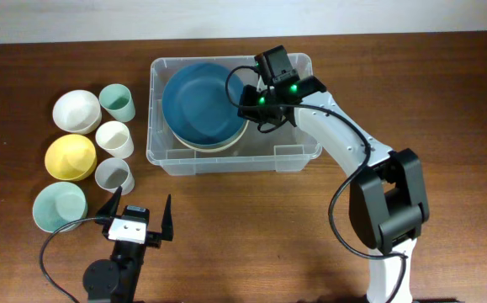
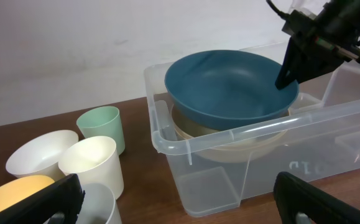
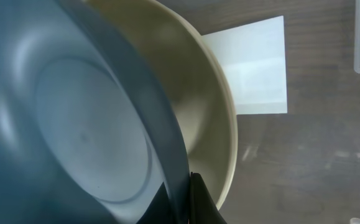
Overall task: Pack container
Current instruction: 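Lower the blue bowl onto the cream stack and open the gripper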
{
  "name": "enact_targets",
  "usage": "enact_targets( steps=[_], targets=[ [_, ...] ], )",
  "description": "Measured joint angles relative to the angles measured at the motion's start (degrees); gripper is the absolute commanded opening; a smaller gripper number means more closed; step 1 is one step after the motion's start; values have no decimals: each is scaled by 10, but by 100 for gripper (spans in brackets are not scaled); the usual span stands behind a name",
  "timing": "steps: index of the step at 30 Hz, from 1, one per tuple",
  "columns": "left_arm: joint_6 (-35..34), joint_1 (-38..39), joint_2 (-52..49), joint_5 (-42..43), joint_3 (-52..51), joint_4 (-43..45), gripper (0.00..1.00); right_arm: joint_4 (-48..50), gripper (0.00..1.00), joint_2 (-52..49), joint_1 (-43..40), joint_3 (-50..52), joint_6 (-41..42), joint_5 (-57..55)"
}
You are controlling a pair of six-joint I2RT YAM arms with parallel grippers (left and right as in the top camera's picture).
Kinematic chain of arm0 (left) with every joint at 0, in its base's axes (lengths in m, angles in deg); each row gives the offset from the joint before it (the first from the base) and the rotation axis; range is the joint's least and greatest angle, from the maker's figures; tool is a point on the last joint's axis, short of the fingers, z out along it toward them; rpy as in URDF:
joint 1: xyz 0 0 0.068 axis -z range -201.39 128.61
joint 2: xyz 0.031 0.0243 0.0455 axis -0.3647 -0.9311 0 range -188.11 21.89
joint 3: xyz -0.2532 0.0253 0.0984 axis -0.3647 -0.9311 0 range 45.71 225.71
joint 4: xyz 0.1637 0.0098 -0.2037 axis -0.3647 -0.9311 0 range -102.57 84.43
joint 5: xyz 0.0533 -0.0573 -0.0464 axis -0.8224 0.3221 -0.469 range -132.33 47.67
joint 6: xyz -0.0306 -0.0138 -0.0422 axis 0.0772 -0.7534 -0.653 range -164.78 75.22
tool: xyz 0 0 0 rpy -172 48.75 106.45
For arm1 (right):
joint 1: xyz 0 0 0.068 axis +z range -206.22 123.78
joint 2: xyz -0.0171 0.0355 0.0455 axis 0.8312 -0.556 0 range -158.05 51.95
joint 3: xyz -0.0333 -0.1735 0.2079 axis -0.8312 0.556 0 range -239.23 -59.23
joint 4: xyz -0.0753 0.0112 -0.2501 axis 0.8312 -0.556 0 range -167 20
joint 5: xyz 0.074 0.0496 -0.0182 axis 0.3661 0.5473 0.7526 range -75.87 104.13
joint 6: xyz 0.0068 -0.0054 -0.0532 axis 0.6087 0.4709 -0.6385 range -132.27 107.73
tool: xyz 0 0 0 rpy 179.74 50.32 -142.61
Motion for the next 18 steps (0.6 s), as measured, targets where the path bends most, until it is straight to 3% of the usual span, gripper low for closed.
enact_targets(
  steps=[18],
  targets=[
    [0, 0, 0, 0, 0, 0, 100, -4, 13, -4, 0, 0, 6, -10]
  ],
)
